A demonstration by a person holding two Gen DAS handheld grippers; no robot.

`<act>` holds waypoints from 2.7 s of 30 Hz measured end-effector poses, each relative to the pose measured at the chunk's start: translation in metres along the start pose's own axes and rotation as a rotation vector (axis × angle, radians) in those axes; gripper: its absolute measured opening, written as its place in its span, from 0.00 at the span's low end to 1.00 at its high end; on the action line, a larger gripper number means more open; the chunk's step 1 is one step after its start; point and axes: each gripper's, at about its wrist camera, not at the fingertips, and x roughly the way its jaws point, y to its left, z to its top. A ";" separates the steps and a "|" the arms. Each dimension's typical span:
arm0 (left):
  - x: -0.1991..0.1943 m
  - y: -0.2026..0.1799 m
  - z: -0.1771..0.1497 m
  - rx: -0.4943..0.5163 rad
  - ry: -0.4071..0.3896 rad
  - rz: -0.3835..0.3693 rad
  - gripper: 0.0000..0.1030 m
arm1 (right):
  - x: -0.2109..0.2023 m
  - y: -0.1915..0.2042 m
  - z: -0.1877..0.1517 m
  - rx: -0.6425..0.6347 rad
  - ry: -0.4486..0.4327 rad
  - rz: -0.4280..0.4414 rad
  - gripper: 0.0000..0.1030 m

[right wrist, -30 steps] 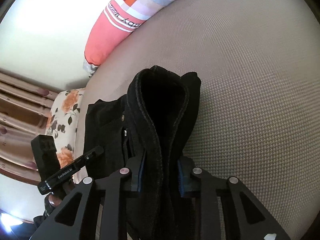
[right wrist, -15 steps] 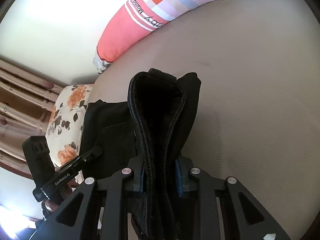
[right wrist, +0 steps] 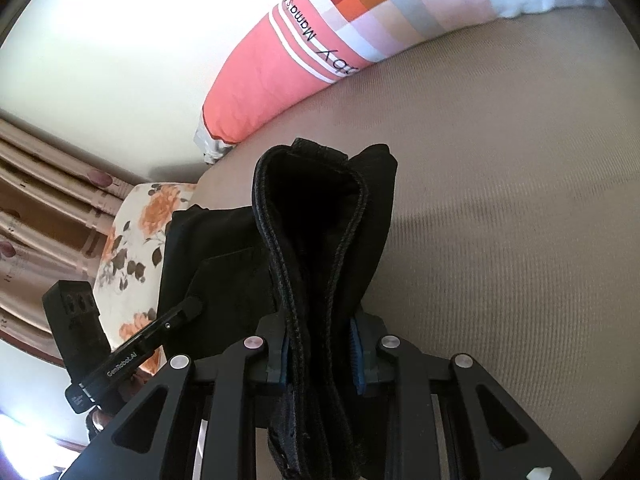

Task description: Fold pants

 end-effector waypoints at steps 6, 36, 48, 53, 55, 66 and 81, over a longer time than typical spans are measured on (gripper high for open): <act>0.019 0.011 0.025 -0.013 0.001 0.009 0.14 | 0.017 0.004 0.028 -0.013 0.006 -0.023 0.22; 0.061 0.043 0.003 -0.005 0.009 0.240 0.58 | 0.032 -0.006 0.014 -0.098 -0.075 -0.354 0.53; 0.007 0.024 -0.059 -0.039 -0.020 0.343 0.60 | -0.020 0.032 -0.050 -0.152 -0.177 -0.403 0.60; -0.013 0.010 -0.081 -0.029 -0.041 0.385 0.60 | -0.026 0.044 -0.080 -0.170 -0.186 -0.427 0.62; -0.023 0.004 -0.089 -0.018 -0.064 0.401 0.60 | -0.028 0.051 -0.090 -0.182 -0.196 -0.445 0.62; -0.054 -0.021 -0.112 0.059 -0.138 0.434 0.60 | -0.034 0.086 -0.122 -0.307 -0.267 -0.482 0.72; -0.063 -0.026 -0.124 0.058 -0.161 0.465 0.60 | -0.035 0.092 -0.134 -0.348 -0.290 -0.466 0.74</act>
